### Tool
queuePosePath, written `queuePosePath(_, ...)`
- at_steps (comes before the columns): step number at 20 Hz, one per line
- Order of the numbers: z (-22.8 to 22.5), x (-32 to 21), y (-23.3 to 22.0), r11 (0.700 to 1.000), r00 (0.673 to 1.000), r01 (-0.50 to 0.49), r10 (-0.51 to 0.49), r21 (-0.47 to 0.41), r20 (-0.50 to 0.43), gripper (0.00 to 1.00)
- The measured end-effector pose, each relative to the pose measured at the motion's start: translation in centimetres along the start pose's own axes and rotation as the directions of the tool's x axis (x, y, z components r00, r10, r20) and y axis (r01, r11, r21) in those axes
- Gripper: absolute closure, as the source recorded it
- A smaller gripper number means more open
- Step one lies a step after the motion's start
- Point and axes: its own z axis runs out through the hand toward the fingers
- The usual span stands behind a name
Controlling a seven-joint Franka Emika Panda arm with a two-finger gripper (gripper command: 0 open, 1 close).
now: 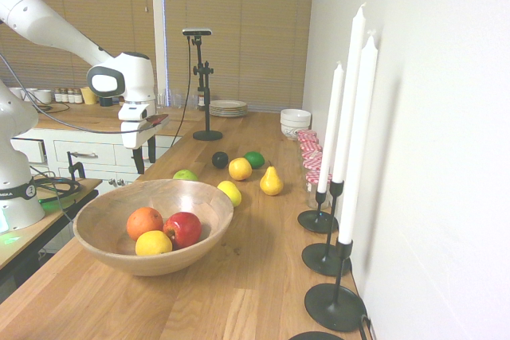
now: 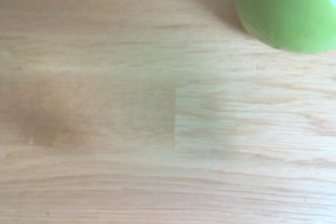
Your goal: Take apple out of the basket
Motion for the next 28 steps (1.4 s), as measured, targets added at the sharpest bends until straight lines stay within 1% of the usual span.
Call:
queuePosePath(4,-0.4,0.4,-0.1,1.000,1.000,-0.009,0.010,0.004,-0.013,0.00)
queuePosePath(7,-2.8,2.6,-0.2,0.998,0.998,-0.047,0.049,0.034,-0.044,0.00)
queuePosePath(10,-5.6,6.6,1.6,0.994,0.990,-0.105,0.108,0.036,-0.091,0.00)
queuePosePath(12,-7.0,9.7,3.5,0.986,0.980,-0.162,0.165,0.042,-0.113,0.00)
queuePosePath(14,-8.2,12.5,5.2,0.977,0.969,-0.206,0.211,0.048,-0.126,0.00)
queuePosePath(18,-10.3,17.3,7.5,0.962,0.952,-0.264,0.271,0.063,-0.140,0.00)
queuePosePath(24,-11.1,23.9,10.5,0.952,0.942,-0.300,0.306,0.062,-0.137,0.00)
queuePosePath(28,-9.8,27.6,11.9,0.941,0.934,-0.333,0.339,0.062,-0.118,0.00)
